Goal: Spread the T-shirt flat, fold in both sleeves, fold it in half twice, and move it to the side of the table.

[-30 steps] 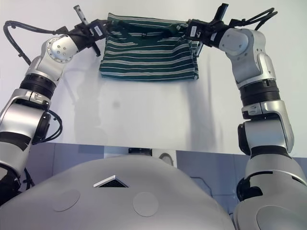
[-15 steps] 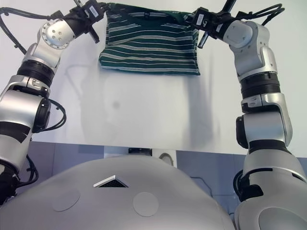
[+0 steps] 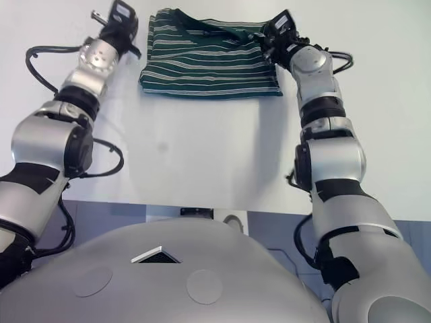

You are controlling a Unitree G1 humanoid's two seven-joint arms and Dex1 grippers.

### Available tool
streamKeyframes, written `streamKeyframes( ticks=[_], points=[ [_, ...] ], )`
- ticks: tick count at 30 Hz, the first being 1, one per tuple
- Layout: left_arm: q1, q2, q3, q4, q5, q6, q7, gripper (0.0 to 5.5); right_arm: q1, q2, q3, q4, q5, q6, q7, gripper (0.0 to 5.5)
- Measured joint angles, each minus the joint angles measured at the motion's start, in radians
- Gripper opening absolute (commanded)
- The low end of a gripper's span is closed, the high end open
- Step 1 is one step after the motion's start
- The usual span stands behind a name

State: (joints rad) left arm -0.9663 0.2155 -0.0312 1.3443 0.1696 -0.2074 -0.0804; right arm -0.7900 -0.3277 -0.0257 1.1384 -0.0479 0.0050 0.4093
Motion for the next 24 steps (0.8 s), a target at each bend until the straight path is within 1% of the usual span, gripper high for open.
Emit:
streamKeyframes(
  ticks=[1, 3, 5, 6, 8, 9, 10, 12, 13, 15, 16, 17, 18, 19, 21, 22, 24],
  points=[
    [-0.037, 0.004, 0.067, -0.001, -0.058, 0.024, -0.007, 2.01, -0.022, 0.011, -0.083, 0.027, 0.084, 0.030, -0.004, 2.67],
    [-0.060, 0.011, 0.178, -0.006, -0.164, 0.046, -0.029, 2.30, -0.053, 0.006, -0.184, 0.036, 0.176, 0.038, -0.023, 2.99],
    [-0.057, 0.037, 0.263, -0.025, -0.248, 0.040, -0.087, 2.63, -0.077, -0.026, -0.203, 0.013, 0.197, -0.013, 0.001, 3.34],
    [-0.042, 0.053, 0.270, -0.052, -0.255, 0.014, -0.112, 2.84, -0.075, -0.039, -0.174, -0.015, 0.168, -0.046, 0.031, 3.56],
    [0.074, 0.085, 0.268, -0.192, -0.258, -0.067, -0.180, 3.23, -0.024, -0.073, -0.052, -0.177, 0.087, -0.152, 0.176, 3.99],
    [0.139, 0.097, 0.268, -0.267, -0.265, -0.077, -0.201, 3.45, 0.019, -0.096, 0.005, -0.263, 0.046, -0.197, 0.237, 4.21],
    [0.214, 0.113, 0.269, -0.342, -0.276, -0.082, -0.219, 3.55, 0.082, -0.131, 0.078, -0.341, -0.008, -0.249, 0.294, 4.34],
    [0.313, 0.128, 0.266, -0.487, -0.275, -0.069, -0.217, 3.85, 0.201, -0.216, 0.226, -0.396, -0.195, -0.358, 0.319, 4.67],
    [0.343, 0.132, 0.263, -0.546, -0.275, -0.060, -0.214, 4.07, 0.242, -0.257, 0.277, -0.414, -0.254, -0.420, 0.299, 4.87],
    [0.377, 0.123, 0.248, -0.659, -0.275, -0.039, -0.198, 4.35, 0.241, -0.378, 0.374, -0.500, -0.427, -0.539, 0.253, 5.16],
    [0.409, 0.113, 0.239, -0.724, -0.274, -0.022, -0.184, 4.56, 0.264, -0.439, 0.411, -0.587, -0.471, -0.570, 0.277, 5.34],
    [0.446, 0.103, 0.232, -0.772, -0.274, -0.012, -0.175, 4.67, 0.320, -0.487, 0.419, -0.704, -0.436, -0.558, 0.332, 5.39],
    [0.473, 0.093, 0.227, -0.812, -0.274, 0.002, -0.170, 4.85, 0.385, -0.519, 0.421, -0.846, -0.345, -0.516, 0.416, 5.40],
    [0.493, 0.083, 0.219, -0.845, -0.274, 0.010, -0.168, 5.07, 0.444, -0.521, 0.427, -0.978, -0.239, -0.438, 0.479, 5.40],
    [0.528, 0.055, 0.195, -0.917, -0.284, 0.041, -0.177, 5.36, 0.523, -0.426, 0.456, -1.160, -0.073, -0.249, 0.523, 5.40],
    [0.564, 0.021, 0.169, -1.003, -0.333, 0.107, -0.212, 5.36, 0.527, -0.300, 0.456, -1.239, 0.002, -0.101, 0.474, 5.40],
    [0.641, -0.010, 0.082, -1.175, -0.415, 0.230, -0.318, 5.36, 0.468, -0.135, 0.386, -1.288, 0.050, 0.080, 0.323, 5.40]
  ],
)
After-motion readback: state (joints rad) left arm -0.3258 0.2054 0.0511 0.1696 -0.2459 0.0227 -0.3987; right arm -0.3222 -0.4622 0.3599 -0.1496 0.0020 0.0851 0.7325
